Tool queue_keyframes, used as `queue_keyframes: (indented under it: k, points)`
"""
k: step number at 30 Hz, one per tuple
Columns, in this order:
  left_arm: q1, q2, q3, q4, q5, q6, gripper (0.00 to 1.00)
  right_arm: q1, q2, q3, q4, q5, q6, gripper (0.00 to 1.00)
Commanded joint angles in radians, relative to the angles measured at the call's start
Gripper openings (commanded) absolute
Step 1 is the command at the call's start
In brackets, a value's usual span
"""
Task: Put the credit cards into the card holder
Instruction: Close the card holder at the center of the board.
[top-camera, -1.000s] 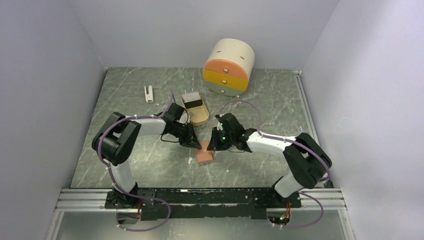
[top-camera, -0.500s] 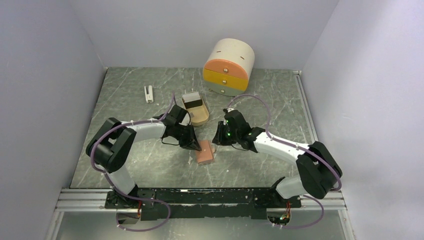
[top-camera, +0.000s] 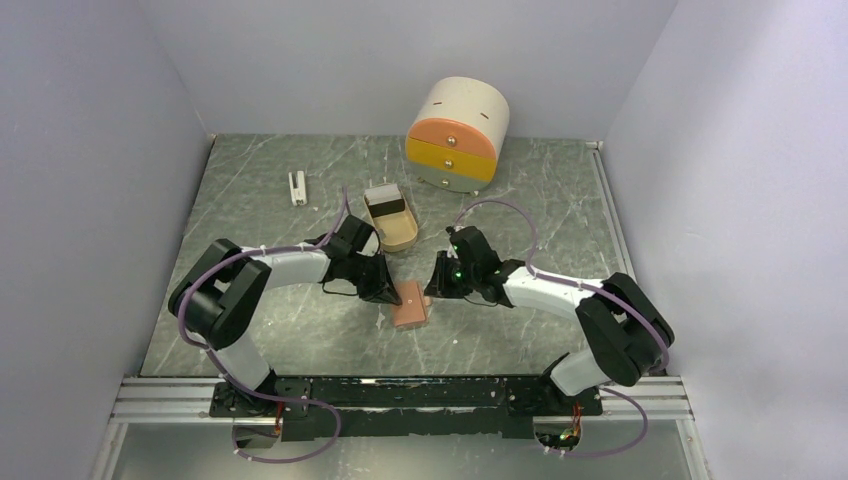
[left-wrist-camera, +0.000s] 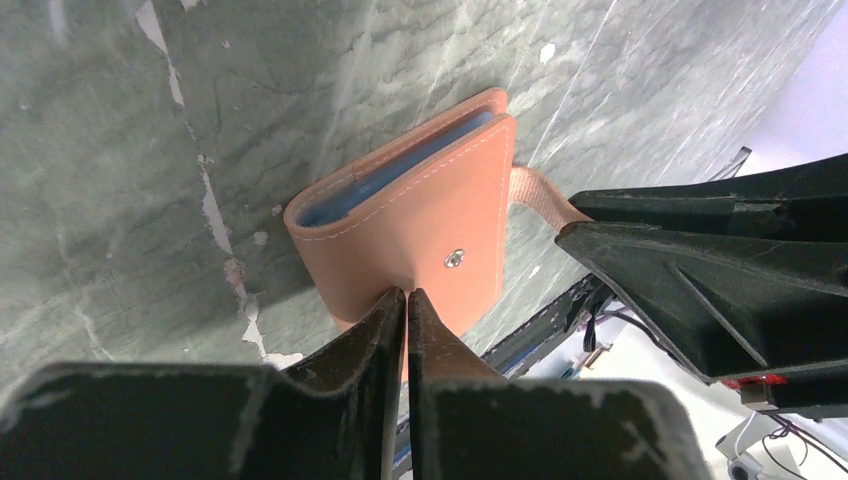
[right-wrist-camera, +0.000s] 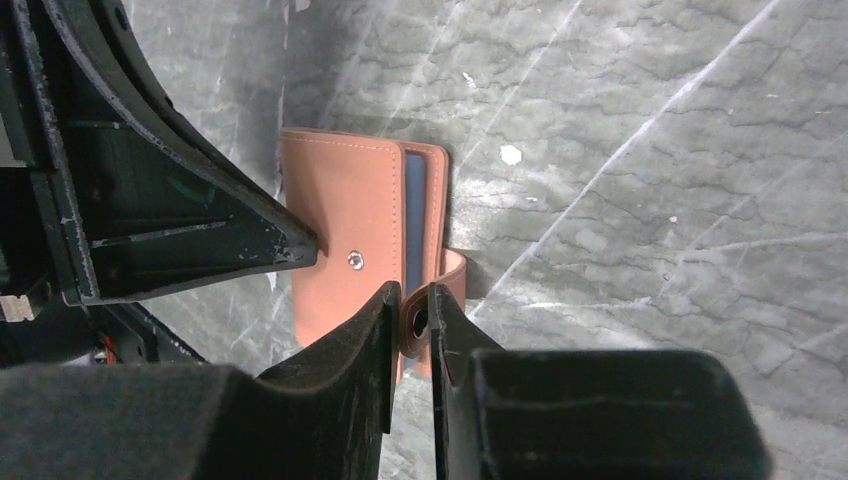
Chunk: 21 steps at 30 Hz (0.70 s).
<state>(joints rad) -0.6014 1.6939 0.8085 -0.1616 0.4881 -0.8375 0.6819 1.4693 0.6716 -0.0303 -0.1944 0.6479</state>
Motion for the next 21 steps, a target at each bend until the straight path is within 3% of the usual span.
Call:
queue_keyframes:
  k: [1,16,21]
  points:
    - [-0.015,-0.014,-0.014,-0.047,-0.050,0.009,0.12,-0.001,-0.004,-0.028,0.060,-0.050,0.018,0.19]
    - [-0.019,-0.008,-0.011,-0.051,-0.052,0.011,0.12,0.004,-0.019,-0.050,0.140,-0.151,0.070,0.28]
    - [-0.020,-0.003,-0.010,-0.050,-0.050,0.009,0.12,0.004,-0.013,-0.064,0.179,-0.179,0.085,0.18]
